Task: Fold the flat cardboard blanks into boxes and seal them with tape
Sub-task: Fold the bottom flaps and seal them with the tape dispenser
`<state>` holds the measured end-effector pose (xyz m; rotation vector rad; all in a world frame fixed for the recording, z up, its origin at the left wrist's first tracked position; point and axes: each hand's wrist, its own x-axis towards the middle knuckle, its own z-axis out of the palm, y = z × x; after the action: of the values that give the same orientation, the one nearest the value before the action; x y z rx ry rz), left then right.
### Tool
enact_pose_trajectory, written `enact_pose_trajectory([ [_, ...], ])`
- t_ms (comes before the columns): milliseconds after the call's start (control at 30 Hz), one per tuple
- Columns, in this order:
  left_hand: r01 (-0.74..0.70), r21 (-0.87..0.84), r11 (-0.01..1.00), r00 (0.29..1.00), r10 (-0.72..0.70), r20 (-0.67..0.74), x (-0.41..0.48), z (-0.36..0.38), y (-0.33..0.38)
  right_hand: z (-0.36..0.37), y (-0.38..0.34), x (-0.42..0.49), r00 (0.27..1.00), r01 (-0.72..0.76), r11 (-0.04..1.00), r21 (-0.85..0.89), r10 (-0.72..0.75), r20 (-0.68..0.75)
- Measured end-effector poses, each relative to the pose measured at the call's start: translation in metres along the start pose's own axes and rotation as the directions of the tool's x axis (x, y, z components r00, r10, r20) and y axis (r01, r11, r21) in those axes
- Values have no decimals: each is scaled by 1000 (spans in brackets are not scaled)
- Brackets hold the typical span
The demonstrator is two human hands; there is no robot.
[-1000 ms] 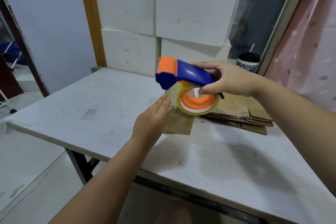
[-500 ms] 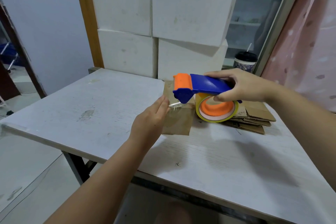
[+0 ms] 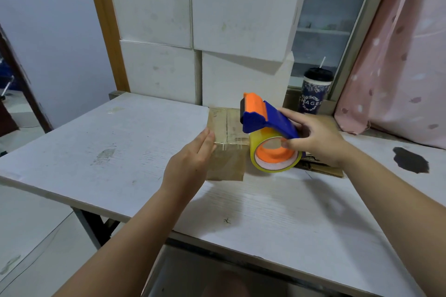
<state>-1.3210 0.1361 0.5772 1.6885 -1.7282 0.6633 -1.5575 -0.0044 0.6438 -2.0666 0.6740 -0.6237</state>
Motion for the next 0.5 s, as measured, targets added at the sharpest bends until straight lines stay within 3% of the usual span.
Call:
enact_pose_trajectory([
  [167, -16, 11, 1000, 1000, 16, 13, 1, -3, 1, 13, 22, -1, 995, -49, 955, 293, 73, -69],
  [367, -16, 24, 1000, 1000, 16, -2, 1, -4, 4, 15, 35, 0, 991, -103, 905, 414, 129, -35],
  [500, 44, 27, 999, 997, -46, 69, 2, -4, 7, 16, 41, 0, 989, -130, 867, 482, 150, -4],
])
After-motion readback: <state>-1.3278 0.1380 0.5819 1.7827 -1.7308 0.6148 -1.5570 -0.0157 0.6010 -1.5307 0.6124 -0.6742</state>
